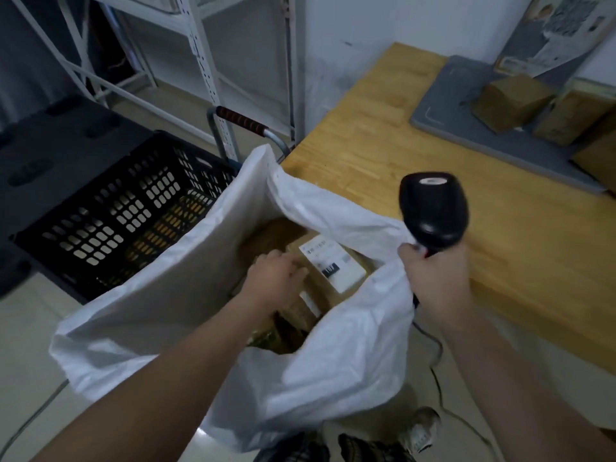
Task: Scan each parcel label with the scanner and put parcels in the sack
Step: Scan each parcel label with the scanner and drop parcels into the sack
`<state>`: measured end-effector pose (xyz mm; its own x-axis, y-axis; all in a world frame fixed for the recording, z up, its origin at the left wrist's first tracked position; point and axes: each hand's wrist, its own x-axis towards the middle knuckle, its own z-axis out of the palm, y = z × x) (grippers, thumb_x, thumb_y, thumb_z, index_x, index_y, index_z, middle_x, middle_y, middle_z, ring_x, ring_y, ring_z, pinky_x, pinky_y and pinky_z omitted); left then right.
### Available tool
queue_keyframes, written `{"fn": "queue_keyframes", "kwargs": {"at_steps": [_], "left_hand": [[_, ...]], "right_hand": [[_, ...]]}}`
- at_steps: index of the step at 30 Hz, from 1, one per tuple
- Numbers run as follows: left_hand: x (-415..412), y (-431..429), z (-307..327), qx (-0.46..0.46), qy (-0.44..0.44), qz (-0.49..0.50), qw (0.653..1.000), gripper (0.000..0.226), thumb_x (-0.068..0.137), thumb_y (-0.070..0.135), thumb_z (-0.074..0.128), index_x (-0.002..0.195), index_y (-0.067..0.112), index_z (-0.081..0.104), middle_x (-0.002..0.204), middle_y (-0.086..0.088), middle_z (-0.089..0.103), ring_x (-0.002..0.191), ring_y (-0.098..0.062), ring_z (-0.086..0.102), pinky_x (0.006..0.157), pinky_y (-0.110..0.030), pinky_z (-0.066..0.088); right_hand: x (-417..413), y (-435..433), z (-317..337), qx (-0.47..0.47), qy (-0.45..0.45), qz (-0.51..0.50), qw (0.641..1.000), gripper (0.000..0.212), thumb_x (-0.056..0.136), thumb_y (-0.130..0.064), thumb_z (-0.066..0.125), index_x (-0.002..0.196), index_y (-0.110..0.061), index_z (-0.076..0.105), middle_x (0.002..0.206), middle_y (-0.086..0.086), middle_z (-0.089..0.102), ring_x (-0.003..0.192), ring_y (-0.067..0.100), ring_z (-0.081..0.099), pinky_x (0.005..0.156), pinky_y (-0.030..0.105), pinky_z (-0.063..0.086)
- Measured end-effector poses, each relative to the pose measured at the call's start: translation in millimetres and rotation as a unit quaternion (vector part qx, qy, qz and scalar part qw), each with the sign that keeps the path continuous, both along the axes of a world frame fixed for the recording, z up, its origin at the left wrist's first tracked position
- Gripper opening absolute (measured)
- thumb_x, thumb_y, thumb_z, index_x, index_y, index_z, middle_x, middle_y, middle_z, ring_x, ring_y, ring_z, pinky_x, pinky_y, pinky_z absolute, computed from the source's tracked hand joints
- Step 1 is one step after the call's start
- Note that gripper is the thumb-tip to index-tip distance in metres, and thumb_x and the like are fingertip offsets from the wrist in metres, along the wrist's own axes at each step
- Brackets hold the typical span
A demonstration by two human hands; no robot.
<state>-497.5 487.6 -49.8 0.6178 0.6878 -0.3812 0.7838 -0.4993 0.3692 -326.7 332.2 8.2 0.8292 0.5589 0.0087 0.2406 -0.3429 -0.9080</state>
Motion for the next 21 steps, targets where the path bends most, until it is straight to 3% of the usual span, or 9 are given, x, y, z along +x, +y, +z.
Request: {"fn": "queue_keyframes", "kwargs": {"at_steps": [5, 7, 10, 12, 16, 21], "left_hand": [[25.2, -15.3, -2.4, -0.017, 0.001, -0.035, 0.999, 0.039, 0.096, 0.045, 0.046, 0.121, 0.018, 0.060, 0.127, -0.008, 0.056, 0.114, -0.029, 0.050, 0.095, -0.044, 0.045], [32.2, -18.7, -2.7, -0.026, -0.013, -0.033, 0.999, 0.044, 0.096, 0.045, 0.047, 0.129, 0.017, 0.057, 0.132, -0.006, 0.055, 0.118, -0.028, 0.050, 0.097, -0.044, 0.045], [43.1, -26.7, 0.4, -0.026, -0.028, -0.043, 0.998, 0.046, 0.097, 0.045, 0.047, 0.131, 0.015, 0.055, 0.127, -0.004, 0.058, 0.107, -0.023, 0.060, 0.089, -0.037, 0.051], [51.6, -31.6, 4.3, -0.017, -0.019, -0.056, 0.998, 0.047, 0.098, 0.046, 0.046, 0.132, 0.014, 0.053, 0.128, -0.006, 0.056, 0.109, -0.024, 0.058, 0.087, -0.038, 0.052], [65.7, -38.2, 9.7, -0.002, -0.024, -0.068, 0.997, 0.048, 0.098, 0.046, 0.046, 0.134, 0.015, 0.052, 0.130, -0.009, 0.054, 0.116, -0.028, 0.052, 0.095, -0.043, 0.048], [91.1, -50.9, 21.1, 0.010, -0.034, -0.080, 0.996, 0.046, 0.099, 0.042, 0.047, 0.134, 0.014, 0.052, 0.132, -0.009, 0.053, 0.116, -0.027, 0.053, 0.097, -0.041, 0.046]], "right_hand": [[-11.0, -34.4, -25.6, -0.121, 0.039, 0.016, 0.992, 0.041, 0.081, 0.003, 0.063, 0.061, -0.022, 0.038, 0.051, -0.001, 0.043, 0.044, 0.007, 0.043, 0.047, 0.022, 0.030], [-5.1, -36.2, -28.8, -0.104, 0.035, 0.011, 0.994, 0.040, 0.079, 0.005, 0.061, 0.059, -0.018, 0.036, 0.050, -0.001, 0.039, 0.041, 0.006, 0.041, 0.045, 0.019, 0.030], [-3.9, -35.0, -28.8, -0.099, 0.030, 0.018, 0.994, 0.041, 0.078, 0.006, 0.061, 0.061, -0.020, 0.035, 0.051, -0.003, 0.039, 0.040, 0.004, 0.041, 0.040, 0.011, 0.027], [-4.2, -40.9, -41.1, -0.138, 0.036, 0.042, 0.989, 0.045, 0.078, 0.004, 0.064, 0.063, -0.025, 0.033, 0.052, -0.005, 0.042, 0.048, 0.005, 0.042, 0.046, 0.021, 0.031], [-6.5, -51.5, -63.0, -0.180, 0.077, 0.062, 0.979, 0.044, 0.078, 0.003, 0.064, 0.061, -0.024, 0.034, 0.041, -0.008, 0.045, 0.046, 0.012, 0.045, 0.049, 0.021, 0.032], [19.7, -62.9, -69.5, -0.203, 0.110, 0.071, 0.970, 0.029, 0.079, -0.003, 0.062, 0.067, -0.022, 0.043, 0.061, 0.006, 0.060, 0.064, 0.027, 0.062, 0.063, 0.036, 0.051]]}}
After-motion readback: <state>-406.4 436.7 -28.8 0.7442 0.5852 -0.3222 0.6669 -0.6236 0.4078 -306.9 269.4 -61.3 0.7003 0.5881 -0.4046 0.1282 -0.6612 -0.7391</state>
